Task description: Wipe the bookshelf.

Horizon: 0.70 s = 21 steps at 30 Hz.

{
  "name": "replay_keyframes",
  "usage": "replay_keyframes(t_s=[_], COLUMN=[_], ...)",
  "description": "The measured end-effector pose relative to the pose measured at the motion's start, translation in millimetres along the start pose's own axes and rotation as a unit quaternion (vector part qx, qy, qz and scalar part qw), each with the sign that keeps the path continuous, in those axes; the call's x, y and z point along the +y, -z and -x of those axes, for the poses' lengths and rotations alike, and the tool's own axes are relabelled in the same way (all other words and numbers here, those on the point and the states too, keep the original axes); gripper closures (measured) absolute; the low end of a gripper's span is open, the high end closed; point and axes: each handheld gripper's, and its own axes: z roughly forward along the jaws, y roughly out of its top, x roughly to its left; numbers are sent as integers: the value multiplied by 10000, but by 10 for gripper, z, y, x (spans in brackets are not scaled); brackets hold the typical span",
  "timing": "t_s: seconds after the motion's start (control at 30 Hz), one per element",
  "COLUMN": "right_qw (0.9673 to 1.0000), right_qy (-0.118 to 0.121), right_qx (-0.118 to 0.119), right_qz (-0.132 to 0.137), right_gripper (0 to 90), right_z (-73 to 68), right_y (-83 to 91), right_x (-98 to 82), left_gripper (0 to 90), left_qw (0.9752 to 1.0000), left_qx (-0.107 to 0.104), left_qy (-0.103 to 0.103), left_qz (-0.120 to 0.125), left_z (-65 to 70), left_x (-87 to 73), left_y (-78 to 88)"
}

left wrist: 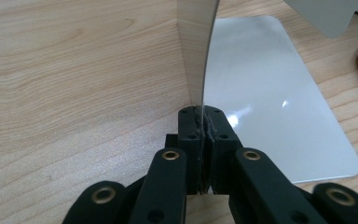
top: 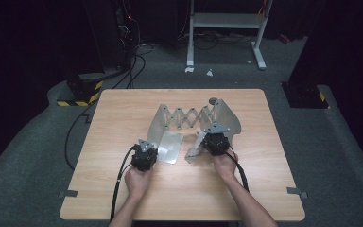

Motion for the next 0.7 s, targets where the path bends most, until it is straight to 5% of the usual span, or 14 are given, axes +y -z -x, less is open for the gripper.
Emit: replay_keyframes(t_s=[0.33, 0.7], right_qw=[9998, 9996], right_qy=[-69, -80], right_qx=[-17, -129], right_qz=[-161, 230], right_gripper=[859, 859], right_z=[16, 70], right_y=[-112, 107], right_x=[-65, 183], left_gripper=[859, 860], left_qw=[10000, 10000], left_qx=[5, -4], left_qy=[-1, 1], left_qz=[-1, -1], left_z=[1, -4], left_x=[0, 0], left_y=[0, 1])
